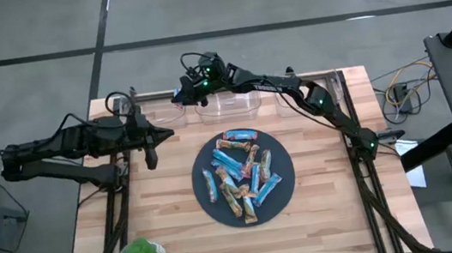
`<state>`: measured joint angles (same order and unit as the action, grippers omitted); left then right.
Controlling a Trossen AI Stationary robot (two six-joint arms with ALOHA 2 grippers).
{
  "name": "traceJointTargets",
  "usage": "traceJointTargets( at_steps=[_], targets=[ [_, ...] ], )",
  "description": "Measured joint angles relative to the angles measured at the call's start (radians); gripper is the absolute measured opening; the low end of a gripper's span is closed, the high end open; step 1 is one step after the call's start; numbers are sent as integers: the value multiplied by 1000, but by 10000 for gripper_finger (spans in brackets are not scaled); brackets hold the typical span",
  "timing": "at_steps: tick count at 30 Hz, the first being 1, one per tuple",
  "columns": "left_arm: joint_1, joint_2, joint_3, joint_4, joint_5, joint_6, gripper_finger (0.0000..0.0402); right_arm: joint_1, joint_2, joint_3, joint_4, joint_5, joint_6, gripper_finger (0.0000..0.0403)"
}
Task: Pick and place Granola Bars by type
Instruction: Put the red granola bar into the left transparent bin
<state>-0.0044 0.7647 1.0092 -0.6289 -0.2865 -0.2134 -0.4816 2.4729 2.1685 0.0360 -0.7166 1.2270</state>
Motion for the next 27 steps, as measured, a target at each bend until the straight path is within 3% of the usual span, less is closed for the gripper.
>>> traceJointTargets(
  at_steps=[14, 21, 27],
  targets=[
    [0, 0, 0, 0, 0, 0, 0, 1, 0, 0, 0, 35, 8, 180],
    [0, 0, 0, 0, 0, 0, 0, 1, 0, 0, 4, -14, -2, 182],
    [0, 0, 0, 0, 0, 0, 0, 1, 0, 0, 5, -26, -4, 211]
  ],
)
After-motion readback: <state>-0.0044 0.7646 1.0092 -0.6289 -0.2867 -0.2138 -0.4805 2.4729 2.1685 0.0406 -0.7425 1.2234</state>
